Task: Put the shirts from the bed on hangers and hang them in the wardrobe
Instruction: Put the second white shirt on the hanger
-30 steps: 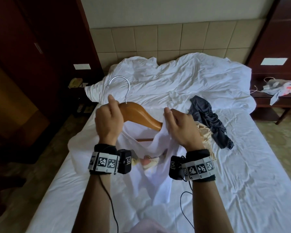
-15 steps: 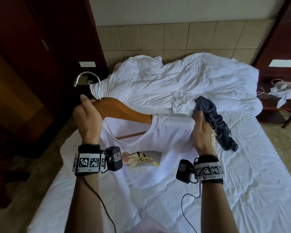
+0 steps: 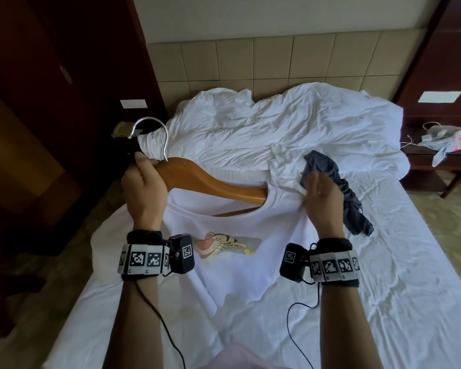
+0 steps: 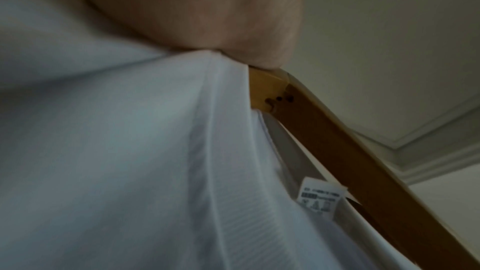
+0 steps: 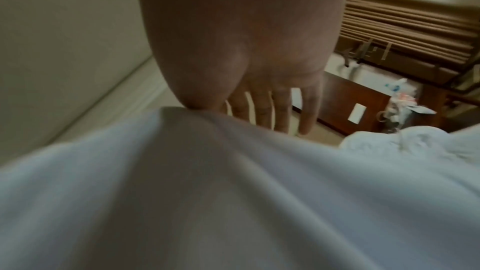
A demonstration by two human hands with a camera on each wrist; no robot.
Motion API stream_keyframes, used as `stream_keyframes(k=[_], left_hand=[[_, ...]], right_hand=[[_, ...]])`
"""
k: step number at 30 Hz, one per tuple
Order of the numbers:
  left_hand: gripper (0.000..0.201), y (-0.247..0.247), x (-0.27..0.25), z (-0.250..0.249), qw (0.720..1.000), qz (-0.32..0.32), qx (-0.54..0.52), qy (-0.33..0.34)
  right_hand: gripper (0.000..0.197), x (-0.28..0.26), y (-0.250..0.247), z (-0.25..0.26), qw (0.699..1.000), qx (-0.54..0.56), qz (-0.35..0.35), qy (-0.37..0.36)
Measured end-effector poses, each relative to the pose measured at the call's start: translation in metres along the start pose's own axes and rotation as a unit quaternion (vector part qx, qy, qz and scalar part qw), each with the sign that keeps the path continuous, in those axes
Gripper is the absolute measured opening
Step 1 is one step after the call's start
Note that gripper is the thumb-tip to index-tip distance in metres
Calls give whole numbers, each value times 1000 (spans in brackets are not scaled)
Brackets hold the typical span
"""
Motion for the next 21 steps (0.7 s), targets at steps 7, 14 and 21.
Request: stream_keyframes(k=[7, 14, 21], left_hand=[[72, 39, -25, -16, 993, 86, 59, 61], [73, 67, -50, -30, 972, 176, 83, 133], [71, 79, -60, -23, 971, 186, 89, 124]], right_hand=[[37, -57, 21, 90, 973, 83, 167, -133], [42, -76, 35, 102, 969, 119, 187, -108], [70, -72, 46, 86, 975, 28, 217, -36]])
Point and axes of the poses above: each hand's wrist, its own x-axis towards the middle knuckle, its own y-axis out of the palm, z = x × y, the point moved 5 cm from there along x, towards the middle knuckle, and after that the axes turned 13 degrees about y, right-handed, at the moved point
